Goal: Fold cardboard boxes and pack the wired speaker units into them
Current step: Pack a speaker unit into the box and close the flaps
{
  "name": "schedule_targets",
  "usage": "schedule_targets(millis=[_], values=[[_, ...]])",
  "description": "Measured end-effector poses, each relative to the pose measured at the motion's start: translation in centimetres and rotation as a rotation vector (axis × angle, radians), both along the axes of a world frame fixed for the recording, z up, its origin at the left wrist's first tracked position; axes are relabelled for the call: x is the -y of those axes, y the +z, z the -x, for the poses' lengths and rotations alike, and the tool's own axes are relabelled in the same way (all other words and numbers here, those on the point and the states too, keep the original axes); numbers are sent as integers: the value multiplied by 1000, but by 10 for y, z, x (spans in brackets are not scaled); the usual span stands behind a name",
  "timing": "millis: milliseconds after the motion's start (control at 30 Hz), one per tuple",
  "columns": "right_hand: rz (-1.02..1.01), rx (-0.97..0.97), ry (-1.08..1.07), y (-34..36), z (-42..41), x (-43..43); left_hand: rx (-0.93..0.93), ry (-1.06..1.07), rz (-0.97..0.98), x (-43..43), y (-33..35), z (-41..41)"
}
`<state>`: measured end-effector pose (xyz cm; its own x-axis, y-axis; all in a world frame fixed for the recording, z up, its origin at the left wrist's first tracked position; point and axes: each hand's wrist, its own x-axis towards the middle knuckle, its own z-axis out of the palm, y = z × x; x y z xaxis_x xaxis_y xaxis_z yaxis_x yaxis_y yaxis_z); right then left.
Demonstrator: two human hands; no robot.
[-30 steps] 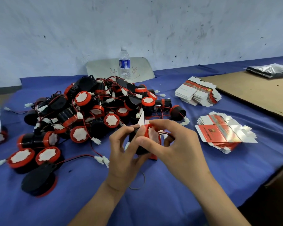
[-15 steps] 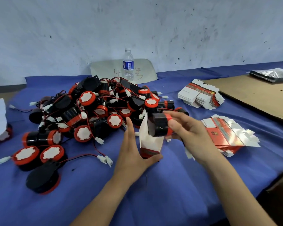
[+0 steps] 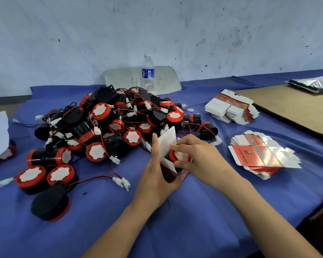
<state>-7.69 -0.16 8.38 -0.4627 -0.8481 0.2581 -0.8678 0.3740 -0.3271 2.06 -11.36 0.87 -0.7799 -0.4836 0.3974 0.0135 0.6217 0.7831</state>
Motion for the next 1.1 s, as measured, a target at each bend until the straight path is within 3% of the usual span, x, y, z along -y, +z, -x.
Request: schedule_targets(millis=[267, 467, 767, 967, 1100], values=[[-218, -61, 4, 3, 3, 5, -1, -113, 68, 1, -3, -4], [-200, 165, 67, -2, 7, 1, -42, -169, 164, 3, -3, -4], [-267, 91, 23, 7, 4, 6, 20, -46, 301, 6, -2, -7], [60, 15, -161, 6, 6, -10, 87, 91, 323, 5, 5, -7], [544, 328, -206, 7, -1, -25, 93, 115, 333, 6, 5, -7]])
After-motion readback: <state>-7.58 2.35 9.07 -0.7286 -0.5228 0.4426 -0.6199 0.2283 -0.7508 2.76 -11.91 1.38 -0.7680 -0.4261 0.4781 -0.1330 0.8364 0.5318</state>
